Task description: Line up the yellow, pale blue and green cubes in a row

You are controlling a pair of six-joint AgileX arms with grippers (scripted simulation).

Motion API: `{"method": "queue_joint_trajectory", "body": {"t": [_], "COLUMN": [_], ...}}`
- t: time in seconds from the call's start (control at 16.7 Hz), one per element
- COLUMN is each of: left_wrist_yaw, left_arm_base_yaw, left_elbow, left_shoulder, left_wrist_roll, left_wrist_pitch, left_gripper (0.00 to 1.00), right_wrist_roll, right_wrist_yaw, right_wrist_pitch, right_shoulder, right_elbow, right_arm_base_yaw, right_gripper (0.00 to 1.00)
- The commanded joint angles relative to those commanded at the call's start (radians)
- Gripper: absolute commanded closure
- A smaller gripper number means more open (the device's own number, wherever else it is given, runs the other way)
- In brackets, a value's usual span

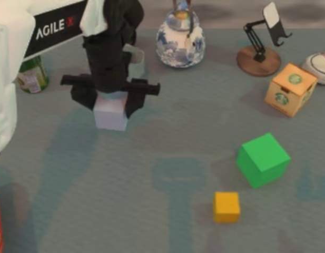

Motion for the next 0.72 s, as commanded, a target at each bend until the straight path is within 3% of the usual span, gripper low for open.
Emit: {"method": "queue_joint_trajectory", "body": {"t": [0.3, 0.72], "left_wrist_yaw": [-0.002, -0.006], "left_arm_base_yaw": [-0.096, -0.392], "left_elbow": [-0.040, -0.204], "left_shoulder": [-0.032, -0.160], "left_wrist_roll": [-0.117, -0.558], "left_wrist_pitch": [0.005, 0.027], "left_gripper": [1.00, 1.00], "right_wrist_roll": [0.000, 0.000], "right_wrist_yaw": [0.000, 0.000], "right_wrist_pitch": [0.000, 0.000], "right_shoulder": [0.000, 0.000], "right_elbow": [0.000, 0.000], "right_arm_base_yaw": [0.000, 0.000], "right_gripper": [0.00, 0.00]}}
